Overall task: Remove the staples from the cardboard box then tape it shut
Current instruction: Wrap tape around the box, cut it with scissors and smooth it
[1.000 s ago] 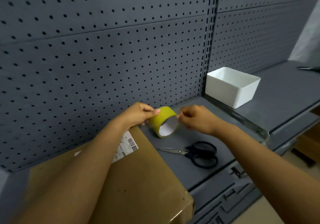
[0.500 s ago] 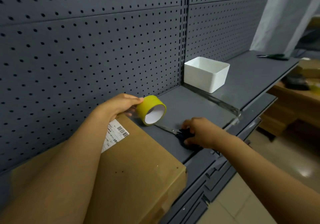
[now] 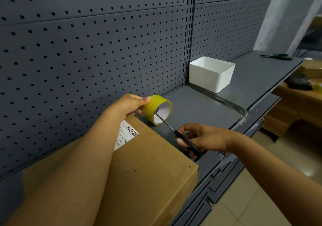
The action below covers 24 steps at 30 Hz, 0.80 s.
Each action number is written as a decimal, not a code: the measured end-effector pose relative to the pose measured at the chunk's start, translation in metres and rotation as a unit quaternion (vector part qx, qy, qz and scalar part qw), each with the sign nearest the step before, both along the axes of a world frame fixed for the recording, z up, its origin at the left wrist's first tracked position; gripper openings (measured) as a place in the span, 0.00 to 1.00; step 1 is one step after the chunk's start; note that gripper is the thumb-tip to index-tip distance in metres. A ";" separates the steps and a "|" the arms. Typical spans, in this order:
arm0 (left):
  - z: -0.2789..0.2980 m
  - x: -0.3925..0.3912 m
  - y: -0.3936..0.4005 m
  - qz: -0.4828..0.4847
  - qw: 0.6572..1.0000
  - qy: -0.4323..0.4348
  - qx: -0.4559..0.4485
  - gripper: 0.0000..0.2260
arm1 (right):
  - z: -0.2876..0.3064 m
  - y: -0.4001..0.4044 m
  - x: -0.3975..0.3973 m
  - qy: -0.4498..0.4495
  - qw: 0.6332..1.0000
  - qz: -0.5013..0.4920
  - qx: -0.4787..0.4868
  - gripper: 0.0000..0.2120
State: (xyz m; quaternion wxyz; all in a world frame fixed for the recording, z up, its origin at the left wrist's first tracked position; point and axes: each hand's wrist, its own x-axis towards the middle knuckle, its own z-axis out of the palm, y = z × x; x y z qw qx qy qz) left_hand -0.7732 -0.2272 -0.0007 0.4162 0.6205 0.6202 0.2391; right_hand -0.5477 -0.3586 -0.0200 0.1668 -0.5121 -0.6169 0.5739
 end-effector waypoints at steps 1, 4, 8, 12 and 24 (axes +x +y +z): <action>0.000 -0.001 0.001 0.002 1.000 -0.002 -0.007 0.20 | 0.001 0.000 -0.001 0.018 1.000 0.006 -0.018 0.16; 0.000 -0.001 0.002 0.001 1.000 -0.008 -0.021 0.20 | 0.004 0.004 -0.006 0.089 0.994 0.009 -0.068 0.20; 0.000 -0.002 0.002 0.001 0.999 -0.017 -0.032 0.20 | 0.005 0.012 -0.007 0.125 0.989 0.016 -0.081 0.22; -0.001 -0.001 0.001 0.001 1.000 -0.013 -0.010 0.20 | 0.007 0.017 -0.001 0.131 0.986 0.019 -0.100 0.20; -0.003 0.001 -0.003 -0.010 0.999 -0.010 0.040 0.17 | 0.015 0.021 -0.027 0.063 0.997 0.039 -0.030 0.13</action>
